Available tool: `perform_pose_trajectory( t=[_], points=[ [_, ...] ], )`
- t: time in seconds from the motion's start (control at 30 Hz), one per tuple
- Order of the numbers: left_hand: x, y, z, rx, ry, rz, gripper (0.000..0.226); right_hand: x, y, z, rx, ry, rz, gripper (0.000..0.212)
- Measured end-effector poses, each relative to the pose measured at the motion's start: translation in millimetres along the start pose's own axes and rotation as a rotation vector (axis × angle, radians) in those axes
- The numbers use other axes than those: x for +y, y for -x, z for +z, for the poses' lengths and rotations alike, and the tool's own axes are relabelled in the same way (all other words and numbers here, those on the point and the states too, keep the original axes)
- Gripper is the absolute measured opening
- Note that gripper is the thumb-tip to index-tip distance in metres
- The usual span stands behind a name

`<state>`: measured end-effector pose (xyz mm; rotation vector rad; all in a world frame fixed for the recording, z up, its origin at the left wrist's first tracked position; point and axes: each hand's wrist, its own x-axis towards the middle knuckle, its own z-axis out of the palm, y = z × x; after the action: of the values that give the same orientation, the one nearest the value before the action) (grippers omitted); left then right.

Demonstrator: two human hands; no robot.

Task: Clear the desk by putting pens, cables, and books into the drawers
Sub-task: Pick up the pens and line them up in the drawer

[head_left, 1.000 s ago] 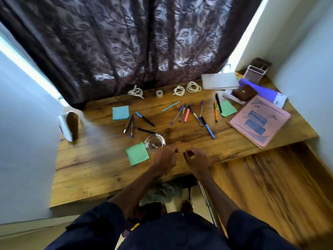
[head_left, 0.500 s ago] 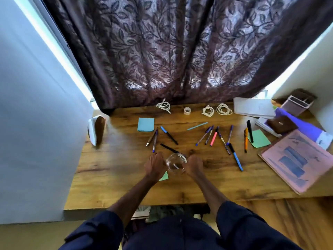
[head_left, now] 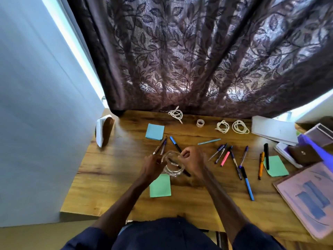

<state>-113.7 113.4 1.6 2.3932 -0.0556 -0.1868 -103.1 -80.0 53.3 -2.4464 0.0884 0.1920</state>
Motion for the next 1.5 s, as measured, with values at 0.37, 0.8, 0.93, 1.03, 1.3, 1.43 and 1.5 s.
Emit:
perform_pose_trajectory(
  t=[0.37, 0.8, 0.93, 1.03, 1.3, 1.43, 1.5],
  points=[
    [-129.1, 2.7, -88.3, 0.217, 0.088, -0.524, 0.042, -80.8, -45.8, 102.2, -0.183, -0.150, -0.159, 0.028],
    [-201.1, 39.9, -161.2, 0.286, -0.028, -0.817, 0.033, -113.1, -34.6, 153.4, -0.332, -0.078, -0.127, 0.012],
    [-207.9, 43.3, -166.2, 0.313, -0.046, -0.806, 0.035, -121.5, -30.7, 163.6, -0.327, -0.078, -0.142, 0.012],
    [-212.9, 43.1, -173.8, 0.292, -0.087, -0.809, 0.029, -124.5, -25.3, 174.6, -0.332, -0.079, -0.127, 0.011],
    [-229.8, 53.6, -176.3, 0.239, -0.258, -0.782, 0.041, -106.6, -4.9, 172.8, -0.294, -0.089, -0.020, 0.008],
    [-225.3, 57.0, -173.2, 0.241, -0.249, -0.802, 0.045, -84.9, 7.5, 156.3, -0.228, -0.119, 0.060, 0.006],
    [-216.1, 55.1, -173.2, 0.234, -0.258, -0.814, 0.040, -73.4, 13.6, 148.3, -0.187, -0.149, 0.114, 0.005]
  ],
)
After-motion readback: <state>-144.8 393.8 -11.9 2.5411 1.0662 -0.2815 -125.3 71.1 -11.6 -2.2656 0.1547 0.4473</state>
